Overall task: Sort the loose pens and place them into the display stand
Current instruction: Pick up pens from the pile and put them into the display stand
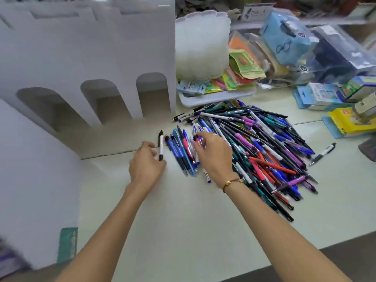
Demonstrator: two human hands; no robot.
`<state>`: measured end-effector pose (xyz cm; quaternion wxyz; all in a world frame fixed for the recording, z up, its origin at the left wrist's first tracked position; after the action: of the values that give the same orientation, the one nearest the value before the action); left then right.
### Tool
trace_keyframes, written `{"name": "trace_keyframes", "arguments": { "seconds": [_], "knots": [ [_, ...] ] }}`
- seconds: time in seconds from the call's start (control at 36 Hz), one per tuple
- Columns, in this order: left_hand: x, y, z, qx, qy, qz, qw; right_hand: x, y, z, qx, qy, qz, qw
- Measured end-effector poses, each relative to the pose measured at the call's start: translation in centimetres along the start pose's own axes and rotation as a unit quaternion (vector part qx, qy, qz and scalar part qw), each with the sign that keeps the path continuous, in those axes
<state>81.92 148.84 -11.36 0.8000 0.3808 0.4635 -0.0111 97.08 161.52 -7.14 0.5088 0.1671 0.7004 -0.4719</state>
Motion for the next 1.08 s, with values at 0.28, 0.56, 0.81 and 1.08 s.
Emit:
{"name": "trace_keyframes", "arguments": {
  "seconds": [0.28, 0.56, 0.81, 1.08],
  "knots": [
    [2.4, 2.8, 1.1, 0.013, -0.068, -0.014, 0.998, 1.9, 2.8, 0.1, 0.110, -0.134, -0.171, 0.970],
    [4.5, 7.6, 0.1, 0.011, -0.099, -0.191, 0.977, -0.4, 3.7, 3.8, -0.100, -0.099, 0.095, 0.986],
    [2.6, 5.5, -0.3, -0.019, -0.101, -0.254, 0.962, 2.0, 4.1, 4.7, -0.110, -0.176, 0.206, 0.956],
    [0.4, 0.7, -0.1, 0.007, -0.129, -0.209, 0.969, 1.6, 3.9, 4.7, -0.117, -0.167, 0.174, 0.963]
  ]
}}
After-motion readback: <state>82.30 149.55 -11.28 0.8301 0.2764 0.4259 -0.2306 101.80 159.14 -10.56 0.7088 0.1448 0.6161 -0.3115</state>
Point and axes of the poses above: each hand's wrist, its own z-axis away from the middle knuckle, its own x-axis out of the palm, y = z × x, the point moved 8 cm from there along -z, towards the middle knuckle, and after that the axes turned 3 degrees about -y, right-handed, at the moved point
